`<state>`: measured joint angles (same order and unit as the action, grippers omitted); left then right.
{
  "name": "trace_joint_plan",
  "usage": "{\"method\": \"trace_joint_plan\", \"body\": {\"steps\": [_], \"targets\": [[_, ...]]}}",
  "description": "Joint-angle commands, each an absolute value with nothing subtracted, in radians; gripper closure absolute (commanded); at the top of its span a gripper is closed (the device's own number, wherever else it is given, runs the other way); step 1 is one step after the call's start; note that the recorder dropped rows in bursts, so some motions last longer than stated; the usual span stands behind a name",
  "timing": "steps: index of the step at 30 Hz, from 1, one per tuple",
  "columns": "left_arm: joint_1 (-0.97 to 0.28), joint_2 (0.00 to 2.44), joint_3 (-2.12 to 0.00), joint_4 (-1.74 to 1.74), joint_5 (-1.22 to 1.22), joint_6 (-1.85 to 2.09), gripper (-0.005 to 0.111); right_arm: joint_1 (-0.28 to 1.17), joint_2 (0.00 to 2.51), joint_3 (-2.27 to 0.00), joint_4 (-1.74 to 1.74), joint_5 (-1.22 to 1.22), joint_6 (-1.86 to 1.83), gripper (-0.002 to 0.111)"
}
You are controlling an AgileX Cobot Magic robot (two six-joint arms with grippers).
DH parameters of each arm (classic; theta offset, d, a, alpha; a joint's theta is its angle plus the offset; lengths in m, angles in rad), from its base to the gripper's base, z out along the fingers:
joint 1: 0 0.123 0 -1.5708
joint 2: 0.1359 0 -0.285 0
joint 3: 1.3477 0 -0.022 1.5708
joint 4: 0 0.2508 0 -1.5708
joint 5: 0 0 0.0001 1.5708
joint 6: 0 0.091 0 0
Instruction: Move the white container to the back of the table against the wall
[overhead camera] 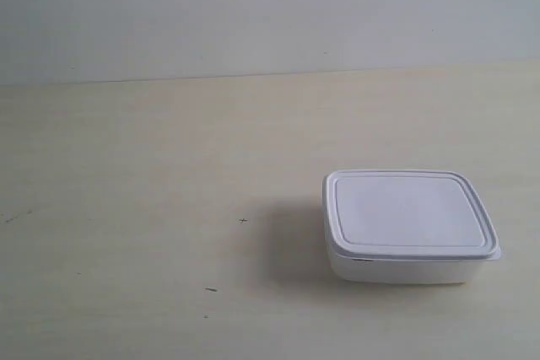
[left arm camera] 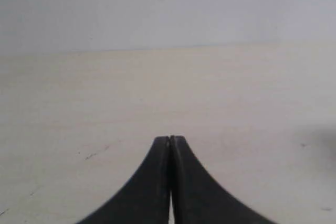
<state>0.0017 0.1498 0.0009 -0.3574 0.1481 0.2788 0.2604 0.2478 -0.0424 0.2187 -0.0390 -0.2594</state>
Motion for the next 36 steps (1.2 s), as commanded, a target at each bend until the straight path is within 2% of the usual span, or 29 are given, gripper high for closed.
{"method": "trace_joint_plan", "body": {"steps": [1,9,12,21,26,31,33,36], "targets": [[0.001,0.144,0.000,-0.521,0.053,0.281,0.107,0.254,0.243,-0.037,0.211,-0.055,-0.261,0.108],[0.001,0.144,-0.012,-0.566,-0.049,-0.030,0.107,0.254,0.245,-0.037,0.264,-0.075,-0.208,0.108],[0.001,0.144,-0.012,-0.566,-0.138,-0.034,0.107,0.254,0.245,-0.037,0.335,-0.079,-0.208,0.108],[0.001,0.146,-0.014,-0.564,-0.134,-0.075,0.107,0.254,0.245,-0.042,0.353,-0.079,-0.071,0.108],[0.001,0.206,-0.081,-0.535,0.064,-0.074,0.107,0.254,0.258,-0.128,0.372,0.035,-0.030,0.108],[0.001,0.392,-0.247,-0.468,0.236,-0.063,0.107,0.254,0.377,-0.289,0.350,0.181,0.020,0.108],[0.001,0.500,-0.346,-0.454,0.311,-0.013,0.107,0.254,0.449,-0.360,0.306,0.226,0.108,0.108],[0.001,0.648,-0.494,-0.472,0.442,0.100,0.107,0.253,0.597,-0.513,0.114,0.397,0.429,0.108]]}}
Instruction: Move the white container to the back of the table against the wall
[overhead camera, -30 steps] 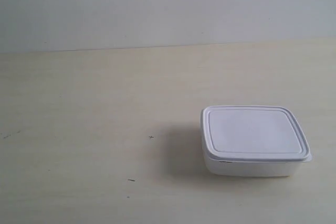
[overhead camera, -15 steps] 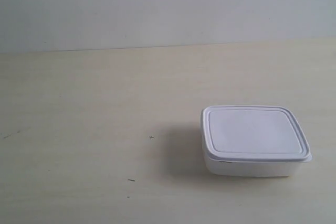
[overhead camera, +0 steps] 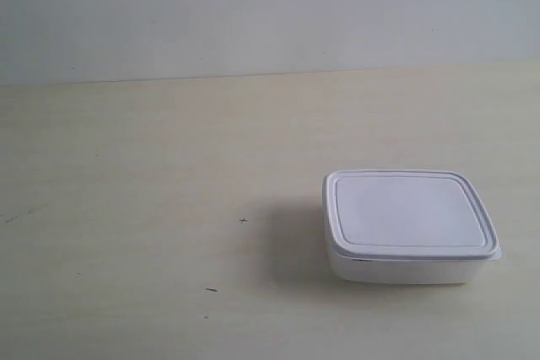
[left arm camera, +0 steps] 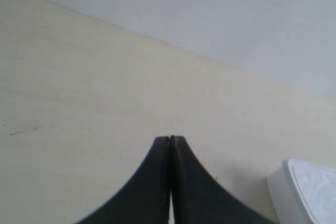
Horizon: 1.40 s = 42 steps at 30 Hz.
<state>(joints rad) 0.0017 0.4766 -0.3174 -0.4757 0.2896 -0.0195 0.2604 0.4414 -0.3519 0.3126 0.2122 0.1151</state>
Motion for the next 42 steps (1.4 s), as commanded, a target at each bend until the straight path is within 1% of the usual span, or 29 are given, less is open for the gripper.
{"method": "trace_joint_plan", "body": {"steps": [1,3,5,7,10,13,19,24,28,34,38,42], "targets": [[0.000,0.703,-0.551,-0.498,0.493,0.145,0.107,0.253,0.646,-0.578,0.023,0.503,0.539,0.108],[-0.002,0.797,-0.653,-0.564,0.572,0.212,0.107,0.253,0.724,-0.701,-0.137,0.706,0.634,0.108],[-0.018,0.894,-0.738,-0.649,0.644,0.272,0.107,0.253,0.797,-0.832,-0.268,0.895,0.615,0.108],[-0.056,0.986,-0.805,-0.726,0.687,0.329,0.107,0.253,0.853,-0.941,-0.332,1.036,0.546,0.108],[-0.158,1.116,-0.899,-0.766,0.719,0.367,0.107,0.253,0.928,-1.074,-0.329,1.137,0.419,0.108],[-0.278,1.223,-0.974,-0.766,0.719,0.356,0.107,0.253,0.990,-1.116,-0.246,1.164,0.322,0.108],[-0.538,1.400,-1.101,-0.714,0.676,0.243,0.107,0.253,1.117,-1.085,-0.065,1.203,0.158,0.108],[-0.677,1.514,-1.158,-0.704,0.673,0.168,0.107,0.253,1.225,-1.014,0.009,1.194,0.045,0.108],[-0.742,1.587,-1.169,-0.699,0.676,0.102,0.107,0.253,1.262,-0.930,0.035,1.177,-0.017,0.108],[-0.836,1.634,-1.169,-0.697,0.669,0.053,0.107,0.253,1.259,-0.807,0.144,1.159,-0.086,0.108],[-0.884,1.670,-1.169,-0.685,0.624,0.023,0.107,0.238,1.259,-0.700,0.203,1.041,-0.087,0.108],[-0.889,1.732,-1.169,-0.685,0.596,0.007,0.107,0.181,1.270,-0.599,0.234,0.917,-0.098,0.108]]}}
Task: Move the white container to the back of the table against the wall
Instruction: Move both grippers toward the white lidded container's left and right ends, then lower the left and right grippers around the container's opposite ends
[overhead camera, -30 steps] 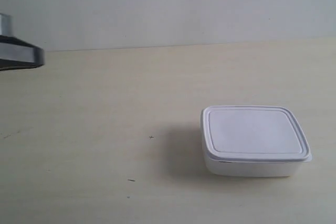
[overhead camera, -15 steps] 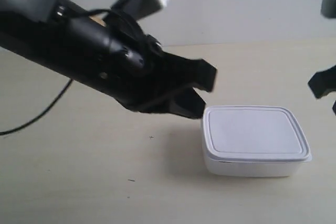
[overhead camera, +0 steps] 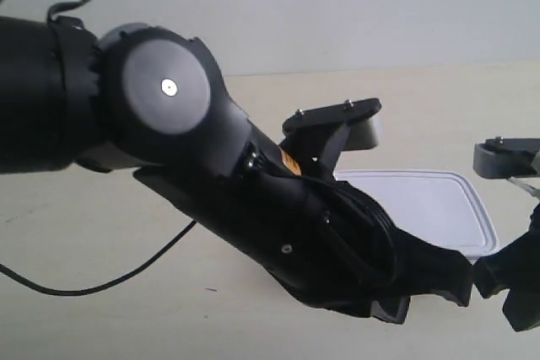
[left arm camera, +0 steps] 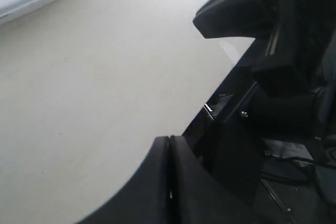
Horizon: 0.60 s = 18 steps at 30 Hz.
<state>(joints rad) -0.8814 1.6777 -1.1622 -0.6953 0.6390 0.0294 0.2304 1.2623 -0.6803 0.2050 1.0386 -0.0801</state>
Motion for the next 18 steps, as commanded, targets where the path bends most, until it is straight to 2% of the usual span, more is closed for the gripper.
{"method": "trace_joint_plan", "body": {"steps": [1,11,18], "targets": [[-0.889,1.750,-1.169,-0.685,0.586,0.007,0.107,0.169,1.274,-0.586,0.235,0.895,-0.098,0.108],[-0.887,1.924,-1.207,-0.689,0.487,0.011,0.107,0.057,1.415,-0.565,0.355,0.740,-0.215,0.108],[-0.881,1.982,-1.244,-0.687,0.441,0.000,0.107,0.057,1.494,-0.565,0.442,0.676,-0.273,0.108]]}}
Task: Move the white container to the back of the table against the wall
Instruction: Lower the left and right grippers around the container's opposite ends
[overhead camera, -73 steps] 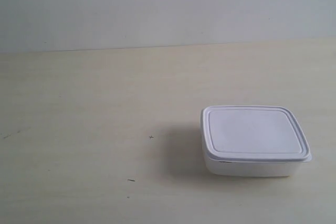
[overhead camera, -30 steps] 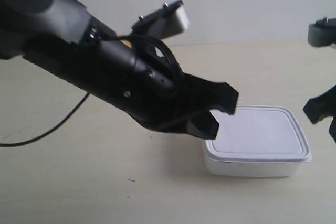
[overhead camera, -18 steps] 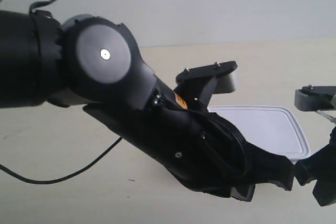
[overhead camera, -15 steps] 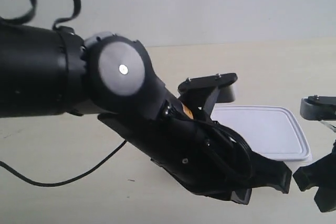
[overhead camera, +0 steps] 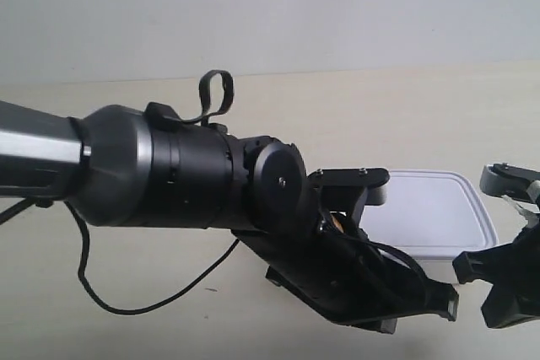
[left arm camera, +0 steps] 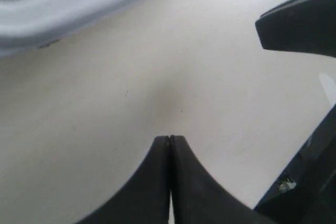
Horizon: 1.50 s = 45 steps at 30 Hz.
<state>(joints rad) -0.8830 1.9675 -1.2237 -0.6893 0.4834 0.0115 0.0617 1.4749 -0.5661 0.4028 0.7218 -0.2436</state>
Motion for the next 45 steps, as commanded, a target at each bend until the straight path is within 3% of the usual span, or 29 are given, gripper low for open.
{"method": "trace_joint_plan", "body": {"steps": [1,32,45], "targets": [[-0.878,1.985,-1.244,-0.685,0.423,-0.006,0.107,0.057,1.494,-0.565,0.442,0.672,-0.273,0.108],[-0.825,2.108,-1.349,-0.688,0.350,0.067,0.107,0.057,1.502,-0.566,0.446,0.475,-0.264,0.108],[-0.757,2.157,-1.376,-0.644,0.304,0.071,0.107,0.057,1.653,-0.715,0.437,0.465,-0.266,0.108]]}}
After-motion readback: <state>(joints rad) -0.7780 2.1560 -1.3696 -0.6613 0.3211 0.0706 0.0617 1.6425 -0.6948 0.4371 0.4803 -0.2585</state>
